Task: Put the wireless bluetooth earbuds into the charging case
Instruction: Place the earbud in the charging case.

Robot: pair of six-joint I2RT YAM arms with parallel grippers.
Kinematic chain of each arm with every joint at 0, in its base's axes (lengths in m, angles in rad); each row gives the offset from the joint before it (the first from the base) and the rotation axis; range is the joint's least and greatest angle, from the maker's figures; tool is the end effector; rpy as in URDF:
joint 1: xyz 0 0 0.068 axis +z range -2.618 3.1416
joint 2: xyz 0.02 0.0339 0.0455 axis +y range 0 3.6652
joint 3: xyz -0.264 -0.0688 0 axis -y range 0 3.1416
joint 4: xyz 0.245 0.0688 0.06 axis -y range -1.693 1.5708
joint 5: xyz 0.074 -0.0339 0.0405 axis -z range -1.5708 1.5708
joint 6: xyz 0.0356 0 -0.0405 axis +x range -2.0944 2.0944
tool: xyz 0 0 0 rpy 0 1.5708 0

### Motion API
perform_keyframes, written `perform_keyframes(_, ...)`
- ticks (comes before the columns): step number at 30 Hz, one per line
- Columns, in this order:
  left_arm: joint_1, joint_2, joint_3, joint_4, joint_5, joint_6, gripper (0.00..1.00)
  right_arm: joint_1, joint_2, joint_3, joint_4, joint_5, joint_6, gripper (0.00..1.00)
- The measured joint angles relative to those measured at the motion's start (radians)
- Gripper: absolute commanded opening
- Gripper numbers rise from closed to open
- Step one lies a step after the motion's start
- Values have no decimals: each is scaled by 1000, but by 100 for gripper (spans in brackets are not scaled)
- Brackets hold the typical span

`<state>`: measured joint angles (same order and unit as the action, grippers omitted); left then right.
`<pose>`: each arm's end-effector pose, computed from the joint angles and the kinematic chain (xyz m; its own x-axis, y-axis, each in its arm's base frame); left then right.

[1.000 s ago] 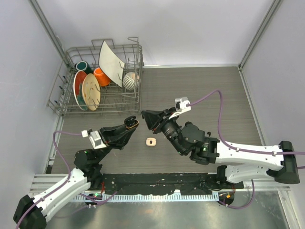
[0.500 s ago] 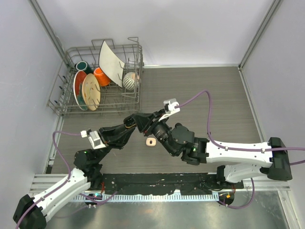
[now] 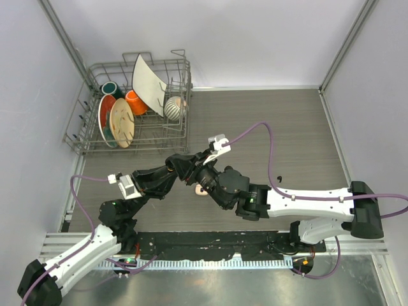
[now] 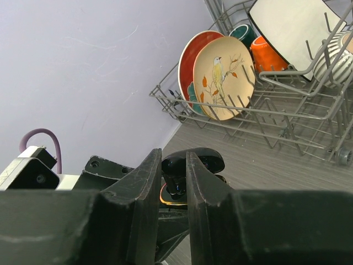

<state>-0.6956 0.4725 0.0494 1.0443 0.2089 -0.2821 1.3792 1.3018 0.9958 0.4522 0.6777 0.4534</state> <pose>0.0885 -0.0835 0.2511 0.2186 -0.5372 -0.8146 0.8509 0.5137 -0.1104 0.0795 0.2924 0.3662 -0.2583 0.4603 -0.8494 -0.5935 0.6181 0.5155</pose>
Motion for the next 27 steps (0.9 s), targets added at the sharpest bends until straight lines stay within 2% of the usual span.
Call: perform_keyframes(27,-3,17,0,22,-8,0,0,9,28,10,-4,-2,5,1)
